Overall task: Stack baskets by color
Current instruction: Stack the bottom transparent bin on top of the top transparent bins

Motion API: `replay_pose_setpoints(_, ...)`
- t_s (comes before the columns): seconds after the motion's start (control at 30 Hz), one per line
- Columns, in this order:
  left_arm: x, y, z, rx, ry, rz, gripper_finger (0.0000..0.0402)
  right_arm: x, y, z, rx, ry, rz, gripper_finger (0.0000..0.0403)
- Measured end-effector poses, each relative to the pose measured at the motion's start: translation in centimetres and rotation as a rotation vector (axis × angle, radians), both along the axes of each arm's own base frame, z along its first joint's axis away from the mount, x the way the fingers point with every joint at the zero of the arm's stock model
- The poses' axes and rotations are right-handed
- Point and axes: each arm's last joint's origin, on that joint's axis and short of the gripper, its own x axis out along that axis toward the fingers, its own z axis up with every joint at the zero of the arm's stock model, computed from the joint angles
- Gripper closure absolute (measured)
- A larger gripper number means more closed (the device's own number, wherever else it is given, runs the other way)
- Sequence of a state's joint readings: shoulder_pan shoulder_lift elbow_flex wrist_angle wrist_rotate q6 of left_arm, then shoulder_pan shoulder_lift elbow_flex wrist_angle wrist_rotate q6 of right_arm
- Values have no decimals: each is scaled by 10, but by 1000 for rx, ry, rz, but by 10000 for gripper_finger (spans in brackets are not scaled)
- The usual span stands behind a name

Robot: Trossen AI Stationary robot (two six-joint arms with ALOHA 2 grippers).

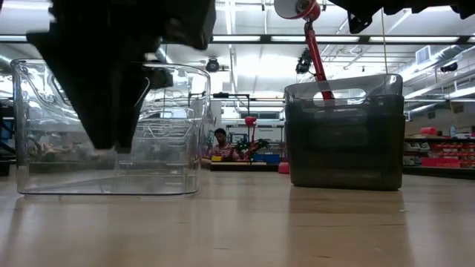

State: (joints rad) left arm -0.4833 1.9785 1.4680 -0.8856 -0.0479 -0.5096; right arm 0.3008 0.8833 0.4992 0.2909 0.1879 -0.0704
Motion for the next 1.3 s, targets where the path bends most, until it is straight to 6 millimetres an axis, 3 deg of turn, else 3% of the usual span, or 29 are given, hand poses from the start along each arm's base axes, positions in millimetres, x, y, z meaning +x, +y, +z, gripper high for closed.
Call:
replay_pose_setpoints(0.13,-5,4,-10,5,27,28,297,0,0,0,-1,0,1,282)
replay_pose_setpoints(0.43,-5,4,-11,2,28,24,386,0,0,0,-2,1,1,282)
replay_pose_setpoints(0.6,-6,6,-6,4,45,34,392,0,0,0,-1,1,2,282)
replay_pose_setpoints(1.3,-4,-2,90,33,7,52,397,0,0,0,-3,0,1,282)
